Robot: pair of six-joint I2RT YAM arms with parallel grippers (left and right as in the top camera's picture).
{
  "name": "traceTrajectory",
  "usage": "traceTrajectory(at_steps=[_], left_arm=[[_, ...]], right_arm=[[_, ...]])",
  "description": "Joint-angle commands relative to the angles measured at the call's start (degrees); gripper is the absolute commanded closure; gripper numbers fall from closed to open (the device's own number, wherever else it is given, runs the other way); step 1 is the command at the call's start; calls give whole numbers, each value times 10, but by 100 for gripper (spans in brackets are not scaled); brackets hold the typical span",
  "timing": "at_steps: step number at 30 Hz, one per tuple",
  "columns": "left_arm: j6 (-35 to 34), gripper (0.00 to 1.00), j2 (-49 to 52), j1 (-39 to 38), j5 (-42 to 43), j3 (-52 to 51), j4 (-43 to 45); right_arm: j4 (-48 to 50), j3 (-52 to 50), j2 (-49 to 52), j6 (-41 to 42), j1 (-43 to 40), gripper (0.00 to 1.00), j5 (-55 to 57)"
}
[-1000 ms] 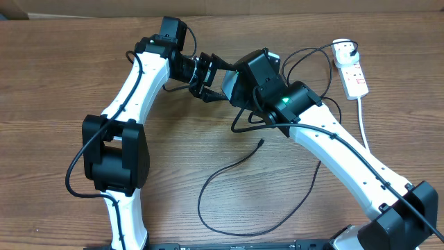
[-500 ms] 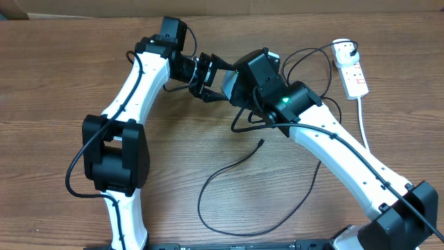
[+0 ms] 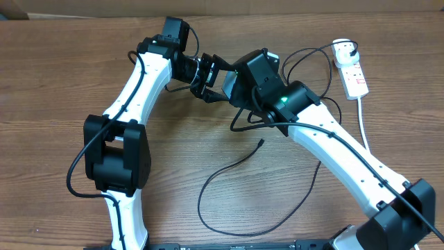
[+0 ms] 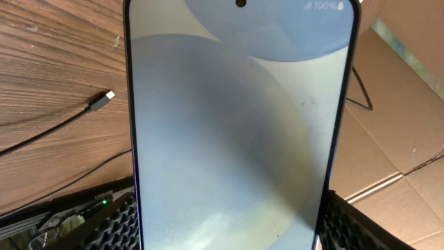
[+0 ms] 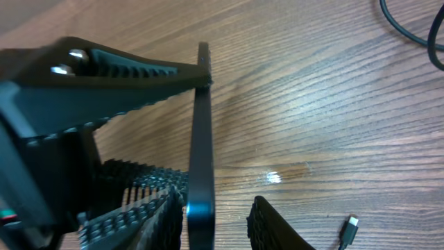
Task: Plug charger to phone and switch on socket
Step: 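Close the right gripper on the phone's edge beside the left gripper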
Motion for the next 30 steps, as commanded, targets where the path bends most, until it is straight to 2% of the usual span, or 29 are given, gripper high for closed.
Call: traceTrajectory(at_steps=[1,20,25,30], left_arm=[[-5,33,-1,-4,14,17,3],[-8,32,-1,-4,12,17,5],[-10,32,-1,-4,12,17,5],[-13,32,-1,-4,12,17,5]], right_arm=[[4,12,14,-1,4,71,10],[18,12,14,-1,5,78,8],[18,12,14,-1,5,85,8],[19,12,14,-1,5,88,8]])
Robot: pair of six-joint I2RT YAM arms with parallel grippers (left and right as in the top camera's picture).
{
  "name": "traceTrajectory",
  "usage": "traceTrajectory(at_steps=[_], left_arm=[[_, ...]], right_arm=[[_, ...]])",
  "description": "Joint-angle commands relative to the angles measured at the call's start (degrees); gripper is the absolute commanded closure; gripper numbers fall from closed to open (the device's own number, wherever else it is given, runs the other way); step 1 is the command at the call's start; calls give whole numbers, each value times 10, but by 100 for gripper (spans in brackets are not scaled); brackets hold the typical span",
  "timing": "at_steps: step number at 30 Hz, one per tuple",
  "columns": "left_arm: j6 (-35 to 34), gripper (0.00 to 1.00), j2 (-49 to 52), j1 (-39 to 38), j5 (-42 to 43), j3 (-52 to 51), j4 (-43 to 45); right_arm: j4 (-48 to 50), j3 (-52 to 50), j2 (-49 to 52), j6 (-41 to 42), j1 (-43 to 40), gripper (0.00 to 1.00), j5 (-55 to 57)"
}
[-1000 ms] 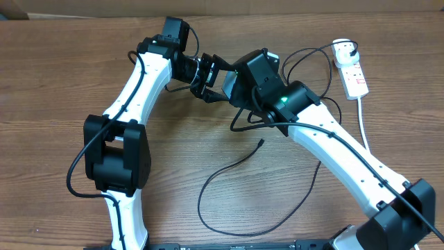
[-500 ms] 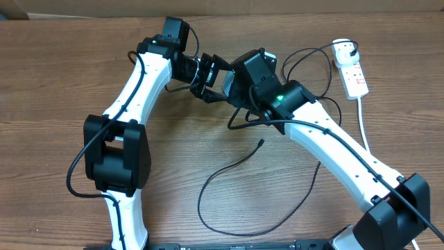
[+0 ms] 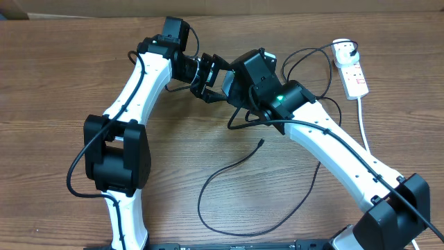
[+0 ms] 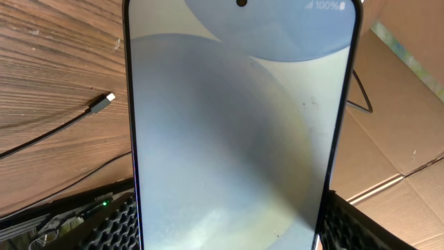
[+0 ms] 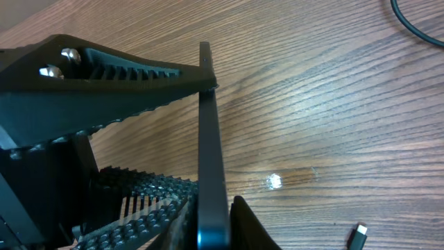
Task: Plug charger to phone and switch on socket
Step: 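Close the right gripper on the phone's edge beside the left gripper, then open the left gripper and pull it back, right gripper holding phone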
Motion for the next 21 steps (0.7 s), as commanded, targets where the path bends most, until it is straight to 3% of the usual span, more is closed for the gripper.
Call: traceTrajectory(at_steps=[1,15,19,21], left_arm=[[-12,32,-1,-4,16,17,3],[-12,30,-1,-4,16,17,3],[2,22,-1,-4,15,17,9],[28,13,-1,-4,12,17,19]], right_arm=[[3,12,2,-1,4,89,9],[3,12,2,1,4,96,8],[2,12,2,0,4,96,9],[3,13,1,-2,3,96,11]])
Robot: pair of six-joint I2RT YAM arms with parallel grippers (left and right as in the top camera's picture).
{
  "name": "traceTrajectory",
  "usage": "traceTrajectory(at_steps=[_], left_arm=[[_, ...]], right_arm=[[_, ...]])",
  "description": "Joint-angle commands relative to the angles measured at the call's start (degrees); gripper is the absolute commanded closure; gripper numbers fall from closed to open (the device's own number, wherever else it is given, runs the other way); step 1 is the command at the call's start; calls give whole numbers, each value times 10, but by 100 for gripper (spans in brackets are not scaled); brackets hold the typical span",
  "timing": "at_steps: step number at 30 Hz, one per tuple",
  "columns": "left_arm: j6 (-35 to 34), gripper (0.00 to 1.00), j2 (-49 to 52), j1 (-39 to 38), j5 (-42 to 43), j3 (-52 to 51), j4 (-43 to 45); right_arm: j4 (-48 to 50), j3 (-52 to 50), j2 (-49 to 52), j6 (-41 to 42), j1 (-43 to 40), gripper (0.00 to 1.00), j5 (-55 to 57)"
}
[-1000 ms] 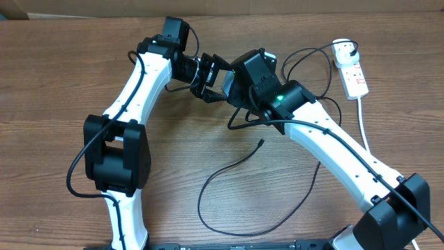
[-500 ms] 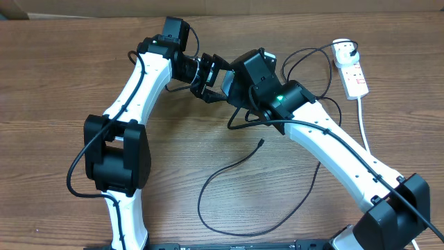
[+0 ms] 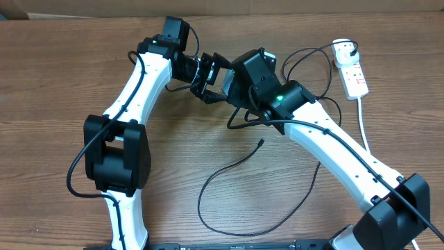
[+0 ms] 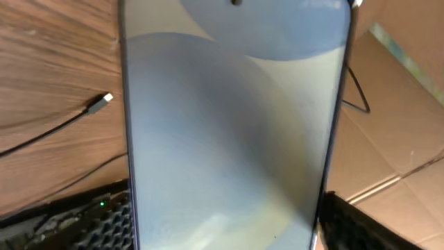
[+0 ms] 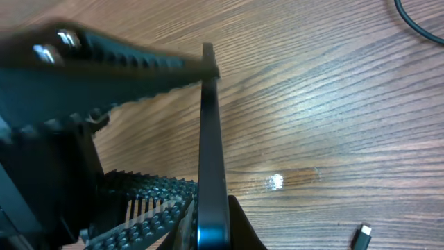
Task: Plug charger to phone and switch on socket
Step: 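Open the left gripper and pull it back, right gripper holding phone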
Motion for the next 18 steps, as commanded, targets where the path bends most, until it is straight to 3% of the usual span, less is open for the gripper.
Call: traceTrajectory(at_steps=[1,7,14,18], left_arm=[[46,11,-1,-3,6,17,17],[153,0,-1,8,-103,17,24],[276,0,-20,34,-77,17,24],[375,0,-94,56,-80,17,30]], right_arm=[[0,14,1,-6,1,96,13],[-12,14,-15,-8,-24,96,13],[-17,14,-42,-8,-66,96,-4],[-17,14,-69,-8,-110,96,-82]])
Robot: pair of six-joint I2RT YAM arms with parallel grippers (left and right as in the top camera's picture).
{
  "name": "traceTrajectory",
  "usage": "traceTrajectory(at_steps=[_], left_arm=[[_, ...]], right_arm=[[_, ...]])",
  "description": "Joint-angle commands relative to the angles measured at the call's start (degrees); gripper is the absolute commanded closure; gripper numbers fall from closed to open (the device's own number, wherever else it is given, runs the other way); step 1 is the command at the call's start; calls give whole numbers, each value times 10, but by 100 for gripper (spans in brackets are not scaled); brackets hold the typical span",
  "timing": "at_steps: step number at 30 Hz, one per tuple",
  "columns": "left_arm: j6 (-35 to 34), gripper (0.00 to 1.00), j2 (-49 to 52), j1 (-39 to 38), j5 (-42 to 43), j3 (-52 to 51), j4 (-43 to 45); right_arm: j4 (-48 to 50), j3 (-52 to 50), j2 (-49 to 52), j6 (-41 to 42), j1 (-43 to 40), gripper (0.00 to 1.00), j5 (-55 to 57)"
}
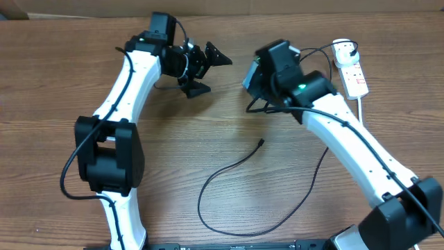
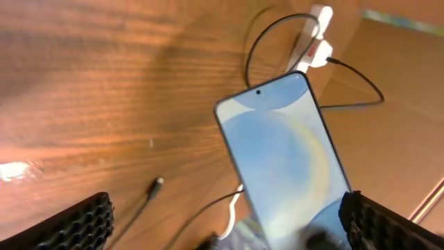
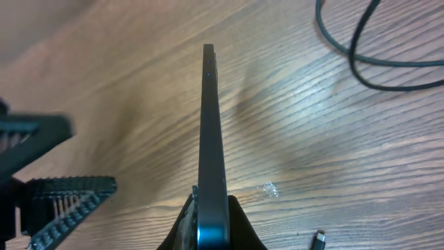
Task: Plug charger to phone and switch on socket
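Note:
The phone (image 3: 209, 125) stands on edge above the table, and my right gripper (image 3: 211, 221) is shut on its lower end. Seen from the left wrist, its lit blue-grey screen (image 2: 284, 153) faces my left gripper (image 2: 229, 226), which is open and well clear of it. From overhead the left gripper (image 1: 218, 75) is to the left of the phone (image 1: 248, 75). The black charger cable's free plug (image 1: 261, 142) lies on the wood below the phone. The white socket strip (image 1: 352, 71) with a plug in it lies at the far right.
The black cable (image 1: 229, 201) loops across the middle and front of the wooden table (image 1: 55, 90), with more loops (image 3: 361, 48) beside the right arm near the socket strip. Cardboard stands behind the table's far edge.
My left gripper has let go of the phone, opened and drawn back to the left. The right gripper, still shut on the phone, now holds it alone, further right.
At first my left gripper held the phone upright, with the right gripper's fingers open around its edge. Then the right fingers were shut on it, so both held it. Now only the right gripper holds it and the left one is open and apart.

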Motion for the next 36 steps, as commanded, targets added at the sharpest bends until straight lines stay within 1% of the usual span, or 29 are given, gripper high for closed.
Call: traceTrajectory(at_steps=[1,4,7,10,13,16,18,19,21,22,23,24,27,30,33,36], left_arm=[[122,1,-105,20,-9,14,5],[144,1,-174,25,-40,14,-3],[191,0,-238,23,-71,14,-30],[219,0,-289,16,-126,14,-88],[220,0,-317,15,-183,12,-156],[228,0,-334,16,-185,1,-199],[247,1,-341,12,-176,-8,-212],[266,1,-346,4,-170,-17,-215],[271,1,-350,-11,-164,-33,-206],[268,1,-353,-31,-165,-53,-184],[252,0,-353,-41,-167,-64,-165],[209,1,-353,-51,-173,-76,-136],[32,1,-349,-68,-174,-108,-30],[-111,1,-342,-77,-174,-122,52],[-199,0,-340,-81,-179,-125,110],[-286,0,-340,-82,-205,-126,129]], right_arm=[[7,14,-58,-4,-35,96,-70],[9,14,-71,-4,-59,96,-116],[20,14,-81,-2,-82,96,-180],[52,14,-86,3,-108,96,-281],[87,14,-86,19,-129,96,-349],[98,14,-86,31,-146,96,-358],[101,14,-86,33,-152,96,-374],[107,14,-86,34,-153,96,-395],[116,14,-86,38,-153,96,-412],[122,14,-86,58,-153,96,-414],[127,14,-86,65,-153,96,-416],[133,14,-86,75,-153,96,-416],[149,14,-86,121,-153,96,-417],[163,14,-86,179,-153,96,-417],[175,14,-86,234,-153,96,-418],[177,14,-86,320,-153,96,-424]])
